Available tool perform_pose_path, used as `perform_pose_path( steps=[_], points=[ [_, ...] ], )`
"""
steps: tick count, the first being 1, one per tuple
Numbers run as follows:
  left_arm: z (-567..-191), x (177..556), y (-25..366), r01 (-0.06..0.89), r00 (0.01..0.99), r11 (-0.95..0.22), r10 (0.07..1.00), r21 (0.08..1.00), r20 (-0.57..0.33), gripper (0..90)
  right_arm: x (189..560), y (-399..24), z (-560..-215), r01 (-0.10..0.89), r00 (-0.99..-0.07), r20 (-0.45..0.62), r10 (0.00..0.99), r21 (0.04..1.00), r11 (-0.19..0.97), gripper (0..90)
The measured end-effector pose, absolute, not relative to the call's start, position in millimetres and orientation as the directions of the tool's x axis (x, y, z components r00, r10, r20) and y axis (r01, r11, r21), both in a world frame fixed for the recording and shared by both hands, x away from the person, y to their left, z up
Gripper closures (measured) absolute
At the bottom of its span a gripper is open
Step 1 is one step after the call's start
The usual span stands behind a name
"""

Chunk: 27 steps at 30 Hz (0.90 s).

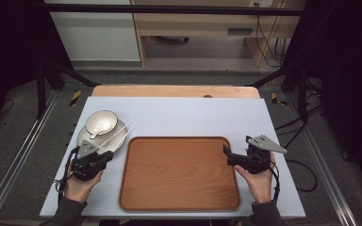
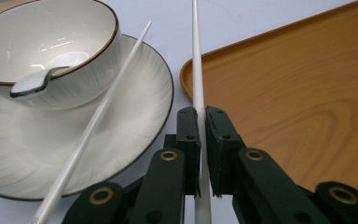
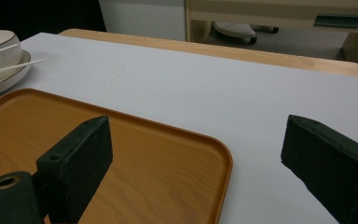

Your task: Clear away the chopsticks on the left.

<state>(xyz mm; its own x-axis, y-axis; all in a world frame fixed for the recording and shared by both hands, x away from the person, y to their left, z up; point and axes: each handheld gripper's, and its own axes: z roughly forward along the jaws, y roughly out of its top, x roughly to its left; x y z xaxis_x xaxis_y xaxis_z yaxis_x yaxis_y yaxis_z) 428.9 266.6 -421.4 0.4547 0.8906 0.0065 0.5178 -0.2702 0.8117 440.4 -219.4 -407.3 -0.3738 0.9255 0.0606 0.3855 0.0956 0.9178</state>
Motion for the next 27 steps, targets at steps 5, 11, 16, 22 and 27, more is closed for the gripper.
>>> perform_pose_path(
  steps=[5,11,16,22,27],
  points=[
    [-420,419,256,0.509,0.41,-0.229,0.912,0.83,0.0,84.4,440,-221,-407,0.381,-0.372,0.059,0.926,0.92,0.094,8.3],
    [-417,415,243,0.521,0.376,-0.182,0.926,0.834,-0.033,84.3,439,-222,-406,0.38,-0.367,0.062,0.928,0.921,0.089,7.5],
    [-415,413,228,0.532,0.332,-0.13,0.941,0.837,-0.065,84.4,439,-223,-406,0.376,-0.372,0.065,0.926,0.923,0.086,7.5],
    [-414,411,210,0.534,0.293,-0.103,0.954,0.839,-0.07,84.3,438,-222,-406,0.378,-0.373,0.069,0.925,0.922,0.084,7.5],
    [-424,405,201,0.537,0.262,-0.059,0.96,0.842,-0.1,84.3,439,-222,-406,0.379,-0.375,0.067,0.924,0.921,0.087,7.6]
  ],
)
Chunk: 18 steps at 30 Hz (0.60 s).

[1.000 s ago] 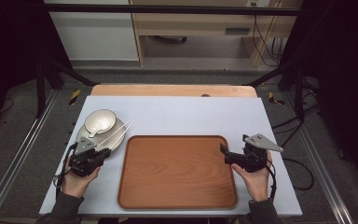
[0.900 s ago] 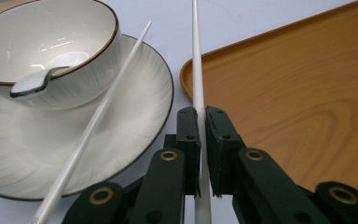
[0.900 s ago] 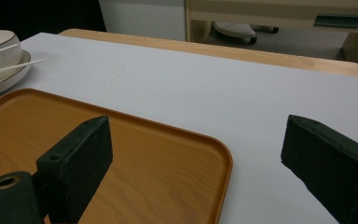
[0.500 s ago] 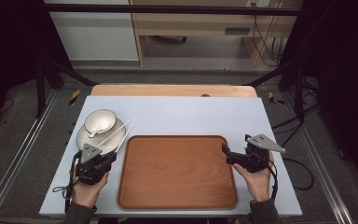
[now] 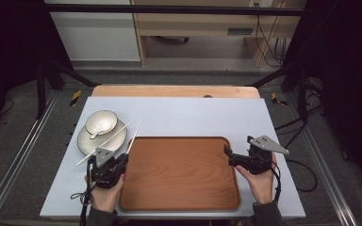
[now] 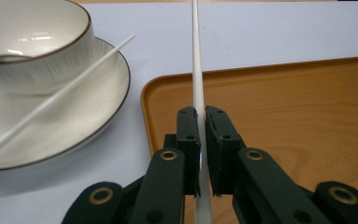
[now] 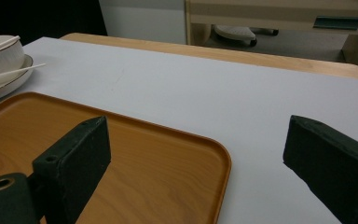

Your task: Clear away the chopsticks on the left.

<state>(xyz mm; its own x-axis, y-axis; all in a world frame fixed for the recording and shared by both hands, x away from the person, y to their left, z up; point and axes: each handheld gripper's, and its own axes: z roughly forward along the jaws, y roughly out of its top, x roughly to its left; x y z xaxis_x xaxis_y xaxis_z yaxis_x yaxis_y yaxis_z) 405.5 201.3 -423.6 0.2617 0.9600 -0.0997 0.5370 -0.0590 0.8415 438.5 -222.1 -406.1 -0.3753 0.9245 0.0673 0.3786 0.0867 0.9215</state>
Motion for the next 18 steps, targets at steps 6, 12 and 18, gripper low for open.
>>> perform_pose_path(
  steps=[6,12,18],
  points=[
    [-436,395,194,0.527,0.205,0.02,0.967,0.85,-0.15,84.3,440,-221,-408,0.384,-0.378,0.067,0.923,0.919,0.091,7.6],
    [-452,385,193,0.529,0.151,0.055,0.976,0.847,-0.157,84.3,440,-221,-409,0.387,-0.379,0.069,0.923,0.918,0.09,7.7],
    [-467,377,191,0.544,0.119,0.035,0.986,0.838,-0.118,84.3,441,-219,-410,0.39,-0.381,0.072,0.922,0.916,0.09,7.8]
  ],
)
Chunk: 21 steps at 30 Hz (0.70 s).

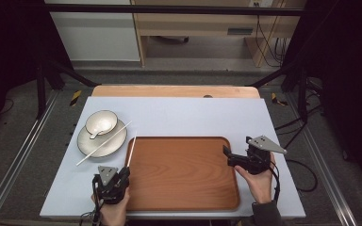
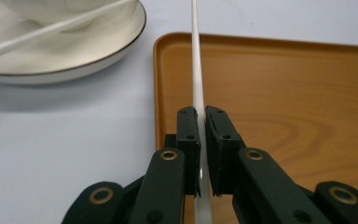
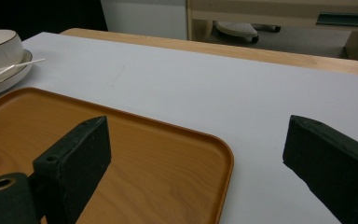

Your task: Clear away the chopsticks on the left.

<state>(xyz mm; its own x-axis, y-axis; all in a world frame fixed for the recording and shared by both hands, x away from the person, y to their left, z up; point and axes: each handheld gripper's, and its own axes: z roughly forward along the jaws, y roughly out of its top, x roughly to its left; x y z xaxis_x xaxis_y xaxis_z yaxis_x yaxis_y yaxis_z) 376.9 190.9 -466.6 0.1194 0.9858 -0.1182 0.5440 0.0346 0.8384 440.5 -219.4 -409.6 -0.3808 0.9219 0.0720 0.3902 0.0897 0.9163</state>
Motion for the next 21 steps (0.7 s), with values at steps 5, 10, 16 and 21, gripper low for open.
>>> perform_pose_path(
  steps=[5,10,16,21],
  points=[
    [-473,376,191,0.564,0.108,0.032,0.988,0.825,-0.112,84.4,441,-219,-411,0.389,-0.383,0.059,0.922,0.916,0.103,7.8],
    [-479,379,189,0.587,0.093,0.037,0.989,0.809,-0.112,84.4,441,-220,-410,0.39,-0.38,0.066,0.923,0.916,0.096,7.8],
    [-481,381,187,0.593,0.079,0.029,0.993,0.805,-0.093,84.4,441,-219,-411,0.391,-0.384,0.061,0.921,0.915,0.102,7.8],
    [-482,385,184,0.613,0.077,0.027,0.993,0.79,-0.094,84.2,441,-220,-411,0.389,-0.383,0.062,0.922,0.916,0.1,7.8]
  ],
)
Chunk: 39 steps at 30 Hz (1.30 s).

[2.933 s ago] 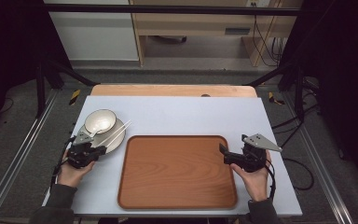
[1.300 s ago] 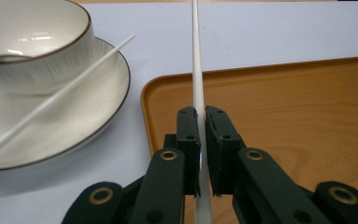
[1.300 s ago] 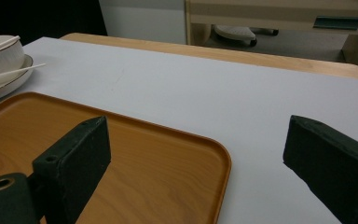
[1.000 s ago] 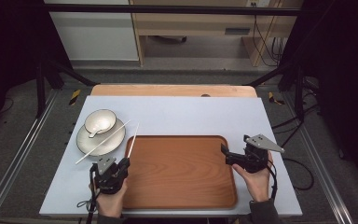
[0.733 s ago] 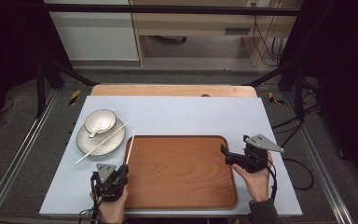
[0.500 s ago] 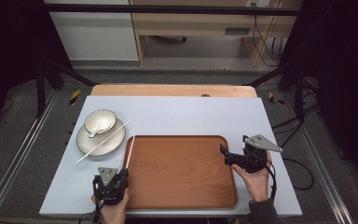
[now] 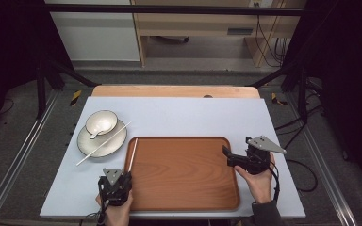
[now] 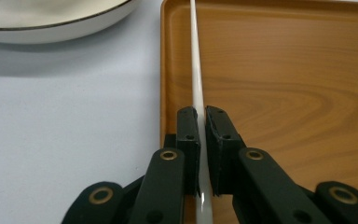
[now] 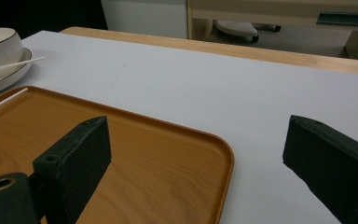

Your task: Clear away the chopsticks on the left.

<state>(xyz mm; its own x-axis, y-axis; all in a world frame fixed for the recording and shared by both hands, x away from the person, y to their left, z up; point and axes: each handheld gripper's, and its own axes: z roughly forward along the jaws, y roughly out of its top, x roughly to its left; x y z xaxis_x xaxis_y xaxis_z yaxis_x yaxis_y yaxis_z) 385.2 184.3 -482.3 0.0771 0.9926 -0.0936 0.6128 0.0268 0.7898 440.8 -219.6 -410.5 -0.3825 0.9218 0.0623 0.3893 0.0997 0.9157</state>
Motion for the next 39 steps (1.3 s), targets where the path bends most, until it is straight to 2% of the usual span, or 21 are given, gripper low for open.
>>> perform_pose_path(
  steps=[7,17,23,27,33,39],
  points=[
    [-484,387,183,0.626,0.08,0.012,0.994,0.78,-0.08,83.4,441,-219,-411,0.389,-0.383,0.061,0.922,0.915,0.102,7.8],
    [-474,386,189,0.606,0.113,0.019,0.987,0.795,-0.11,74.7,440,-220,-410,0.389,-0.38,0.068,0.922,0.917,0.093,7.8],
    [-448,385,204,0.543,0.189,0.002,0.974,0.84,-0.124,61.1,439,-221,-408,0.385,-0.376,0.069,0.924,0.919,0.088,7.8],
    [-435,388,213,0.507,0.248,-0.049,0.964,0.86,-0.091,52.3,439,-223,-408,0.38,-0.374,0.069,0.925,0.921,0.085,7.7],
    [-423,405,224,0.494,0.352,-0.102,0.932,0.863,-0.091,41.8,439,-221,-408,0.386,-0.376,0.069,0.924,0.918,0.088,7.8],
    [-412,422,239,0.497,0.404,-0.152,0.912,0.854,-0.072,33.4,439,-221,-409,0.388,-0.378,0.069,0.923,0.917,0.09,7.7]
  ],
)
